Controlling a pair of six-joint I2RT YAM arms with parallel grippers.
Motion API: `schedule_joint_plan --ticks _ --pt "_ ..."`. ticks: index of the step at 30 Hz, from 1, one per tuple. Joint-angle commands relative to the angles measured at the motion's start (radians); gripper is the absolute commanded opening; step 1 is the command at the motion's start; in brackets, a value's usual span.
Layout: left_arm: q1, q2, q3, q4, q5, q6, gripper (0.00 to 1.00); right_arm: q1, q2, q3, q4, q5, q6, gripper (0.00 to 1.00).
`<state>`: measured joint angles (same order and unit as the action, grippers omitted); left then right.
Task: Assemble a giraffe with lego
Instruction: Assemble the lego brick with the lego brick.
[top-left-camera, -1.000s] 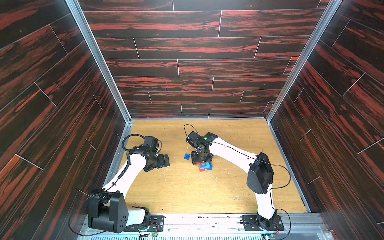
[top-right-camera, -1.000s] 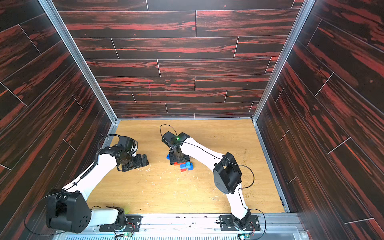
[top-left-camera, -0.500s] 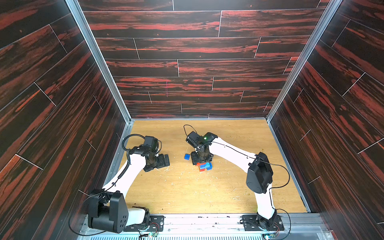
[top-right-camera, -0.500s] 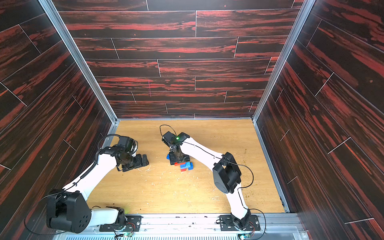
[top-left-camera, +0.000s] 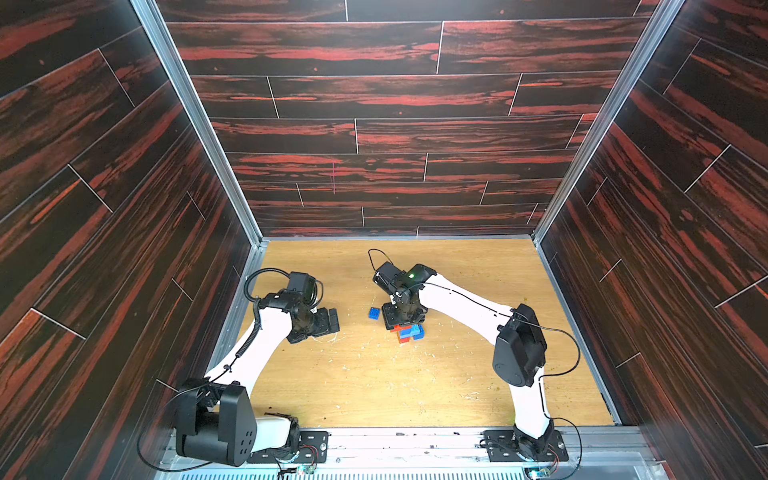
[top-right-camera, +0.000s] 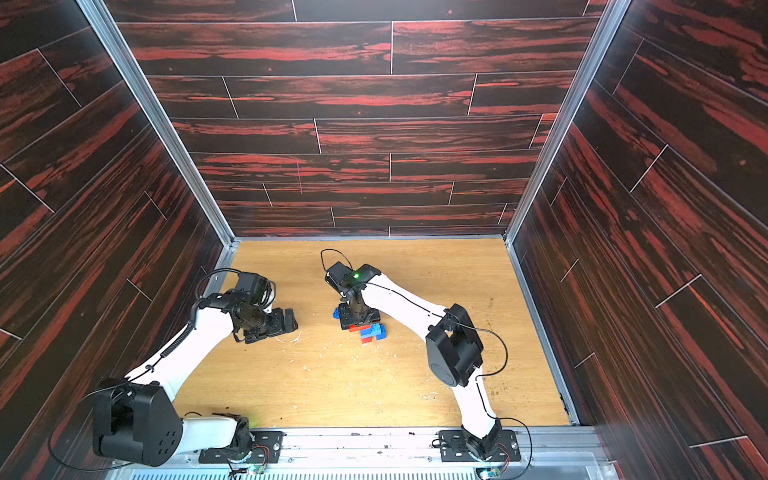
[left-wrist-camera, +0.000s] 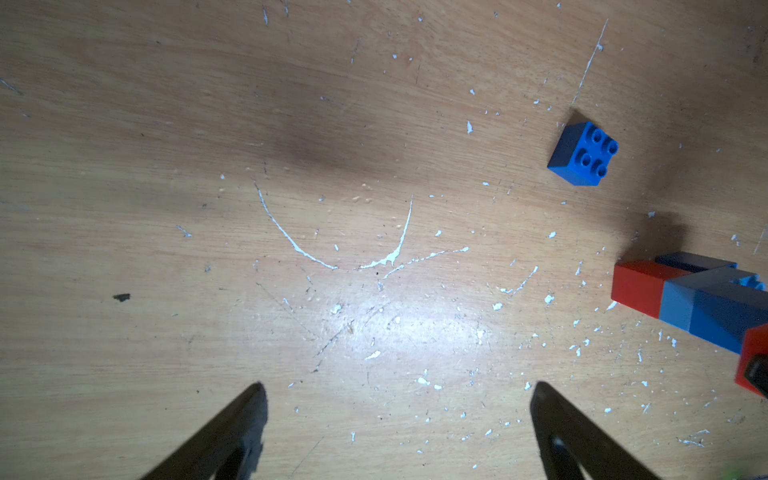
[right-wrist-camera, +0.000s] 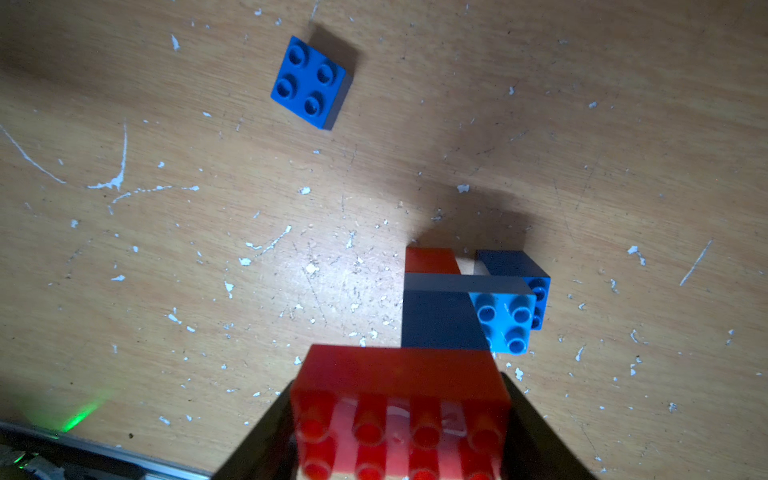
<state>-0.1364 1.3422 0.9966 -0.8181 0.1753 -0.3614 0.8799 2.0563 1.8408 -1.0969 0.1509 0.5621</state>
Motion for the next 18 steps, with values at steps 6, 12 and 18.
schedule_joint_plan --ticks 6,12,18 --pt "0.001 0.003 -0.002 -0.016 0.003 0.018 1.0 -0.01 0.084 -0.044 -0.069 -0.065 -0.025 0.64" --pt "0.002 0.003 -0.002 -0.017 0.003 0.017 1.0 -0.014 0.088 -0.037 -0.076 -0.073 -0.04 0.66" --pt "0.001 0.001 -0.004 -0.019 0.005 0.016 1.0 -0.017 0.103 -0.031 -0.086 -0.082 -0.045 0.66"
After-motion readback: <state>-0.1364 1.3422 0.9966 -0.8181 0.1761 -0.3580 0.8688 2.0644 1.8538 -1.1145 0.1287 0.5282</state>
